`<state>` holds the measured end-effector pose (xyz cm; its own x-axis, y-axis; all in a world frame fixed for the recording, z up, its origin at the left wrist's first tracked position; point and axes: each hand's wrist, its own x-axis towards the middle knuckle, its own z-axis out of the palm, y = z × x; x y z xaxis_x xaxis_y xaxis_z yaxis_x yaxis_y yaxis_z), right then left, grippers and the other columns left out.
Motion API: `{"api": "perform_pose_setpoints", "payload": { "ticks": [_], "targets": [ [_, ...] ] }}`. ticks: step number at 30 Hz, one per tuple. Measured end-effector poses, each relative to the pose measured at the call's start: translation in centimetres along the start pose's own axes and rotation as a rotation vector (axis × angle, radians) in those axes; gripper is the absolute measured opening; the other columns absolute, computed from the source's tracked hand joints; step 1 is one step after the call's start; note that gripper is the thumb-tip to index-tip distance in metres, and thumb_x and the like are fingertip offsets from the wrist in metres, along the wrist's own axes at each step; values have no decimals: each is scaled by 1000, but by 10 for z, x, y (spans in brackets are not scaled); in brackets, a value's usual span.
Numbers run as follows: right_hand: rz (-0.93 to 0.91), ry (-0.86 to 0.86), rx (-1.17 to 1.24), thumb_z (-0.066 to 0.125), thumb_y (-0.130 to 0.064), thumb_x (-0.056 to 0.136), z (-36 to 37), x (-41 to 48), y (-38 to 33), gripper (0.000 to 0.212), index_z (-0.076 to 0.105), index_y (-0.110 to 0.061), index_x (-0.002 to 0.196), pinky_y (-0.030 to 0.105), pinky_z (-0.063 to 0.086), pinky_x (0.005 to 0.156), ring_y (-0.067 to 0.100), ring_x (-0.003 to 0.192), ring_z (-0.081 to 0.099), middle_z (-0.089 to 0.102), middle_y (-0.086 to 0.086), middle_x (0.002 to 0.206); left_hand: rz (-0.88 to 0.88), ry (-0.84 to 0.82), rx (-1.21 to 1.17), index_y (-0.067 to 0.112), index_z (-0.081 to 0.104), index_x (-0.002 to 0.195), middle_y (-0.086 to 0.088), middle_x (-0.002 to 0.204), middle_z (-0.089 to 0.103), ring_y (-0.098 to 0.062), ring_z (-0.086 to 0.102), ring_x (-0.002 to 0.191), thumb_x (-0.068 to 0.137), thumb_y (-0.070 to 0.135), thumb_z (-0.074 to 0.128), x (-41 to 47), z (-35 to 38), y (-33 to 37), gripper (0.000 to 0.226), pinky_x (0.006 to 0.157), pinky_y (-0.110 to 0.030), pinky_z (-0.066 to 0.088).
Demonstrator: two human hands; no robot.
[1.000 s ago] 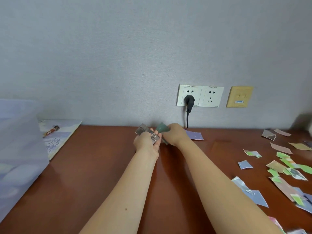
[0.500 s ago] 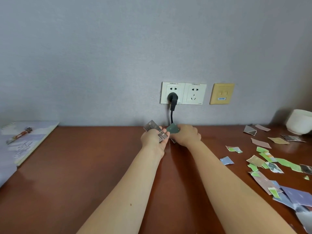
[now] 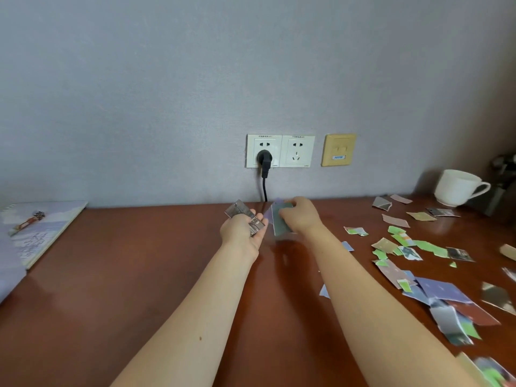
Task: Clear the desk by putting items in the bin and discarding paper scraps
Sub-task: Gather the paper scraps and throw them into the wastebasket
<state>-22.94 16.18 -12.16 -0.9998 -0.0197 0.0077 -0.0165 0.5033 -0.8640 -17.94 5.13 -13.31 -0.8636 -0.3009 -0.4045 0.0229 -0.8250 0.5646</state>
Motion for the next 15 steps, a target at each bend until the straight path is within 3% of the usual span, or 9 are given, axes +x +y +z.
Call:
{"api": "perform_pose_setpoints", "payload": {
  "ticks": [2, 5, 7, 9, 13, 15],
  "targets": [
    [9, 53, 186, 52, -5, 91, -15, -19, 2, 9, 59, -8, 95, 30, 49, 59, 23, 78, 57, 62, 13, 94, -9, -5, -3, -1, 52, 118, -13, 87, 55, -21, 57, 71, 96, -10, 28, -15, 2, -8, 33, 63, -35, 52],
    [-26, 55, 342, 57, -5, 91, -34, -55, 3, 7, 62, -9, 86, 21, 40, 51, 13, 66, 52, 60, 6, 81, -55, -32, -1, -1, 54, 117, -18, 91, 60, -26, 61, 72, 94, -11, 31, -40, 5, -26, 34, 59, -37, 54],
    [-72, 52, 361, 63, -4, 87, -43, -76, 5, 11, 65, -11, 79, 19, 43, 53, 10, 64, 55, 63, 2, 74, -94, -104, 32, -1, 58, 121, -18, 93, 64, -27, 63, 73, 94, -7, 36, -59, 9, -41, 35, 54, -32, 57],
    [-81, 71, 349, 67, -6, 84, -52, -93, 11, 7, 69, -12, 80, 25, 51, 60, 13, 68, 61, 68, 2, 78, -133, -176, 35, 1, 60, 120, -19, 98, 64, -27, 63, 75, 96, 2, 36, -77, 14, -53, 34, 59, -31, 58],
    [-96, 160, 191, 70, -16, 81, -77, -119, 30, 14, 67, -28, 74, 32, 53, 60, 17, 74, 67, 71, -2, 81, -228, -271, 55, 7, 63, 103, -16, 89, 64, -26, 62, 76, 104, 33, 32, -114, 23, -72, 41, 66, -33, 53],
    [-104, 186, 126, 71, -19, 80, -90, -133, 41, 10, 69, -30, 80, 37, 58, 71, 16, 81, 69, 71, -5, 82, -259, -298, 131, 3, 59, 107, -16, 93, 63, -24, 62, 77, 103, 23, 39, -129, 26, -84, 29, 62, -31, 54]
  ]
}}
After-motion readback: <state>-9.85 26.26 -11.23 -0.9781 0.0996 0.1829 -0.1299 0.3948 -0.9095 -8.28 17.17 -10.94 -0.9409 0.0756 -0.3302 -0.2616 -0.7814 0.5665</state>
